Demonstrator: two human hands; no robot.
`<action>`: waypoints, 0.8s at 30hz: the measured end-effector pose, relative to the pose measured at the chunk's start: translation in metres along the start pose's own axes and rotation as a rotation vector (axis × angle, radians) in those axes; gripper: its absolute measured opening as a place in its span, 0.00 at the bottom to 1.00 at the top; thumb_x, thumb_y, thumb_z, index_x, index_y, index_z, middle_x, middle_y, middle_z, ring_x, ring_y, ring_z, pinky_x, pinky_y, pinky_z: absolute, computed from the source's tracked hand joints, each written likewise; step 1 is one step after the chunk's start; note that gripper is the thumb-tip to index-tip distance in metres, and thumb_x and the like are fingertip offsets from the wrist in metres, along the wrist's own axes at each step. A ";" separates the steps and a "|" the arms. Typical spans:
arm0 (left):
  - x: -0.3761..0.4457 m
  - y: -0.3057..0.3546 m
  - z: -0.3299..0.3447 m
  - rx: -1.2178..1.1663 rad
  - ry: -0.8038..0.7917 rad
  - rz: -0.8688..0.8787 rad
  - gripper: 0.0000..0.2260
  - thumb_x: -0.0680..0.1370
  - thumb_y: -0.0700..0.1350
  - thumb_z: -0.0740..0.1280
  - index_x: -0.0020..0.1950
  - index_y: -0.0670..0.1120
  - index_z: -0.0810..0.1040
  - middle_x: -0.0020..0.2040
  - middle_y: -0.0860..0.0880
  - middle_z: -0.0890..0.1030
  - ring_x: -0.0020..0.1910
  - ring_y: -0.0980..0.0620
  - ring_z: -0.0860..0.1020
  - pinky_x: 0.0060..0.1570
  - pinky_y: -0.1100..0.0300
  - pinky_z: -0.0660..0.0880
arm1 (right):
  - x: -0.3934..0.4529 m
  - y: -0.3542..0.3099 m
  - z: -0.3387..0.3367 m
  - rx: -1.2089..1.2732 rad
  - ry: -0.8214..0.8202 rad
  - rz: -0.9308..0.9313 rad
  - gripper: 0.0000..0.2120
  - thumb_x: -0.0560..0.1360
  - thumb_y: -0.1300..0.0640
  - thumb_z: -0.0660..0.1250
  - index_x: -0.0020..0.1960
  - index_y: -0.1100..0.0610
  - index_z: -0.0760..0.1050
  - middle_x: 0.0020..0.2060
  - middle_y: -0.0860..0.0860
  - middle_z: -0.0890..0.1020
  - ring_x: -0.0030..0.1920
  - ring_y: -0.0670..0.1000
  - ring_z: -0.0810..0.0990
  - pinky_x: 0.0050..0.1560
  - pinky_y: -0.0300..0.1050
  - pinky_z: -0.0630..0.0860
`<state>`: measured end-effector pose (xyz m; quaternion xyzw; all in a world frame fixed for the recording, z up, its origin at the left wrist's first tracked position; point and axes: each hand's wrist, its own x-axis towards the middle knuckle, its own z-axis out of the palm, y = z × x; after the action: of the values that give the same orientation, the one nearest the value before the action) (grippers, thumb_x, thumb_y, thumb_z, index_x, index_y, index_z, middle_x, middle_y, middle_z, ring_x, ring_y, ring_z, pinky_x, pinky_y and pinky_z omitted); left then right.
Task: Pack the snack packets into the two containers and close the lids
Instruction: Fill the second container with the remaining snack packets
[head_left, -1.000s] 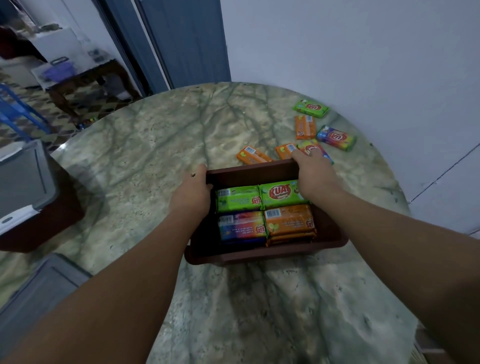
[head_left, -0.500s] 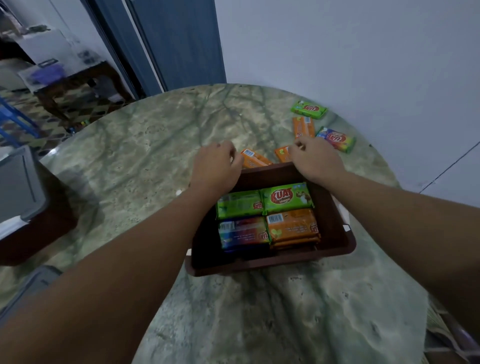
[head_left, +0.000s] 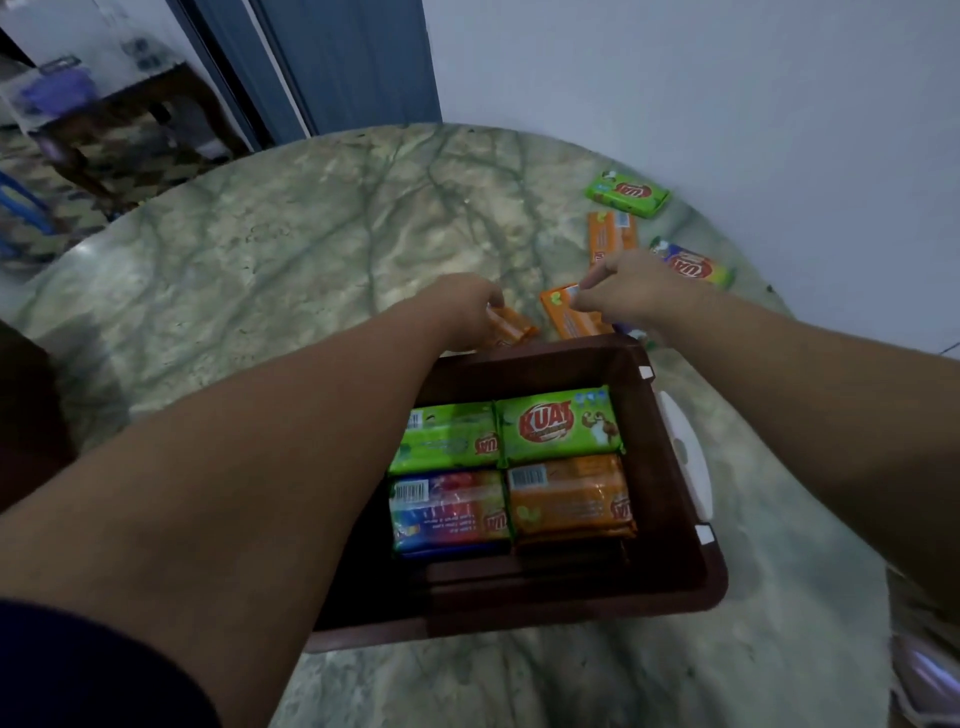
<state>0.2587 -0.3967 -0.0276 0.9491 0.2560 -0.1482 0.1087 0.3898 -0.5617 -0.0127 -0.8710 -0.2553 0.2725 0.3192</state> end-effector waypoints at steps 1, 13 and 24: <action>0.007 0.000 0.005 0.043 -0.044 0.001 0.23 0.75 0.50 0.73 0.69 0.56 0.76 0.66 0.46 0.78 0.63 0.43 0.76 0.59 0.55 0.73 | 0.003 0.001 0.001 -0.008 -0.009 -0.001 0.08 0.74 0.54 0.77 0.46 0.53 0.78 0.52 0.55 0.82 0.51 0.54 0.80 0.57 0.52 0.80; 0.014 -0.007 0.014 0.294 -0.041 0.034 0.22 0.76 0.58 0.70 0.68 0.54 0.75 0.64 0.44 0.71 0.64 0.39 0.68 0.59 0.45 0.71 | 0.017 0.007 0.008 -0.222 -0.004 -0.033 0.25 0.71 0.46 0.79 0.63 0.54 0.76 0.63 0.55 0.78 0.60 0.56 0.77 0.58 0.50 0.76; -0.006 -0.019 0.008 -0.263 0.069 -0.055 0.30 0.67 0.60 0.77 0.56 0.48 0.64 0.51 0.45 0.78 0.45 0.46 0.77 0.35 0.55 0.67 | 0.023 0.012 0.020 -0.560 -0.066 -0.077 0.37 0.65 0.42 0.81 0.67 0.54 0.71 0.62 0.57 0.79 0.61 0.60 0.78 0.59 0.52 0.76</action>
<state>0.2416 -0.3857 -0.0354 0.9238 0.3026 -0.0838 0.2192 0.3968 -0.5471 -0.0415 -0.9055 -0.3640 0.2074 0.0678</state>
